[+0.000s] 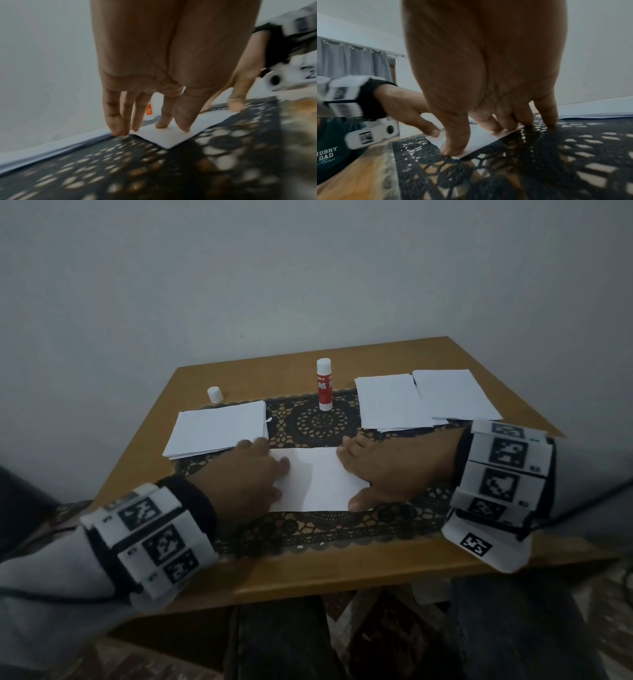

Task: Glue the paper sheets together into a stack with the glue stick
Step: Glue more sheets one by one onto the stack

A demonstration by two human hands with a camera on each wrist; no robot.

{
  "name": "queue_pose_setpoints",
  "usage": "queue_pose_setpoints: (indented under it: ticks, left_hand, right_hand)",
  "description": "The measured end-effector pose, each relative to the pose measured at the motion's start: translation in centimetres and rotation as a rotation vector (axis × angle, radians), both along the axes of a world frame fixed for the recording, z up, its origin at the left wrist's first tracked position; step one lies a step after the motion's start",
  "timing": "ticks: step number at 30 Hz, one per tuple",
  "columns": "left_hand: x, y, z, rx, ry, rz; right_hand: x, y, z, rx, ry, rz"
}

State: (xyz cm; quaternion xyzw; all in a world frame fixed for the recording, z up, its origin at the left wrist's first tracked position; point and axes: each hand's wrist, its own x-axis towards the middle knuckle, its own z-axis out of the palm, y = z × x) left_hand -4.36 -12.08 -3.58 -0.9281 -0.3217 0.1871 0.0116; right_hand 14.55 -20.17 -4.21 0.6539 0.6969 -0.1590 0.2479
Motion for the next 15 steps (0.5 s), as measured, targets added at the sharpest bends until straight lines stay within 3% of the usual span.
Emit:
queue_pose_setpoints:
  ticks: [5,7,11,15]
  left_hand:
    - [0.4,-5.1,0.6,-0.307,0.075,-0.232]
    - [-0.1,-4.4,0.4,-0.332,0.080,-0.174]
    - [-1.2,-2.2,-0.5,-0.179,0.167,0.042]
    - [-2.4,-5.8,-0.4,-0.264,0.250,-0.017]
  right_hand:
    - [0.0,-0.2,0.0,0.022,0.011,0.000]
    - [0.0,-0.2,0.0,0.026,0.014,0.001]
    - [0.0,-0.2,-0.2,0.023,0.006,-0.004]
    - [0.2,-0.4,-0.1,0.020,0.036,-0.018]
